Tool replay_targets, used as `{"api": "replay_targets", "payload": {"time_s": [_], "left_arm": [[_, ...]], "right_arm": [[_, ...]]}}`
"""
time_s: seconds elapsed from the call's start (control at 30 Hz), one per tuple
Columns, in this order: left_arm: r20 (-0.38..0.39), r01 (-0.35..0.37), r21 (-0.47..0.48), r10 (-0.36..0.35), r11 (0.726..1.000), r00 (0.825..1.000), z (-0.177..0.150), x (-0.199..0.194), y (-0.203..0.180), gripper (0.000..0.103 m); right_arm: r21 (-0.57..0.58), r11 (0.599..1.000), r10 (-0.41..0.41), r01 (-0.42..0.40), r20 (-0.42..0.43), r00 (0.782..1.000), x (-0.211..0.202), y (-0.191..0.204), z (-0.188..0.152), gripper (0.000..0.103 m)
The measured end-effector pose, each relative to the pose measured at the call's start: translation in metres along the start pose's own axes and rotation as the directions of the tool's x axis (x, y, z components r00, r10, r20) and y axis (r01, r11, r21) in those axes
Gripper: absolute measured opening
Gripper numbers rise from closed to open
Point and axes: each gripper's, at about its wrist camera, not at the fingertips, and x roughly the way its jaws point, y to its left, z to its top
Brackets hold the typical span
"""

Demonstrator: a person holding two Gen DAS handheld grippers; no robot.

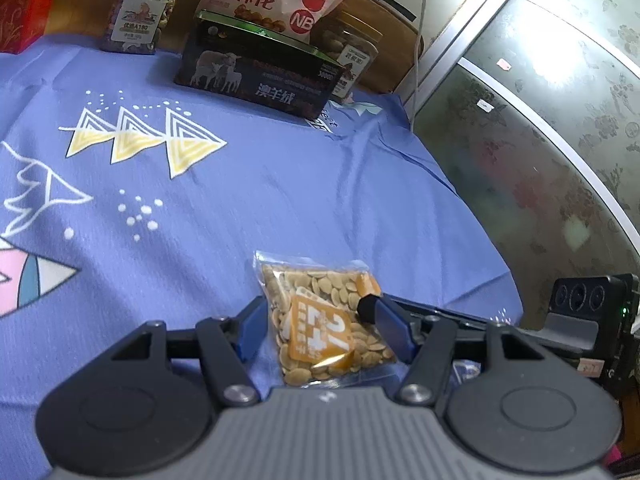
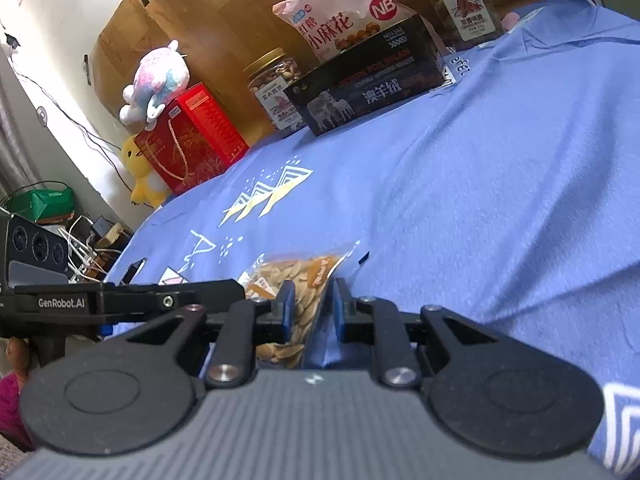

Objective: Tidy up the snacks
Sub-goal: 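Close the left tool on the sunflower-seed bag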

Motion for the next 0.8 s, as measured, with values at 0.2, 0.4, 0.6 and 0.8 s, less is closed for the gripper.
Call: {"api": "replay_targets", "payload": {"time_s": [0.2, 0.4, 0.6, 0.8], "left_arm": [[-0.009, -0.006, 0.016, 0.006, 1.0, 1.0, -0.007, -0.001, -0.01, 0.059], [-0.014, -0.004, 0.021, 0.004, 1.0, 1.0, -0.013, -0.002, -0.014, 0.06], [-0.017, 0.004, 0.015, -0.004, 1.0, 1.0, -0.015, -0.003, -0.015, 0.064], [-0.017, 0.003, 0.016, -0.003, 1.0, 1.0, -0.016, -0.003, -0.016, 0.066]], "right_arm": [[-0.006, 1.0, -0.007, 0.007, 0.004, 1.0, -0.009, 0.001, -0.008, 0.023], [-0.008, 1.0, -0.008, 0.008, 0.005, 1.0, -0.012, 0.0, -0.01, 0.023], [-0.009, 1.0, -0.007, 0.007, 0.004, 1.0, -0.014, 0.0, -0.011, 0.023], [-0.002, 1.0, -0.003, 0.003, 0.007, 1.0, -0.015, -0.001, -0.013, 0.024]]}}
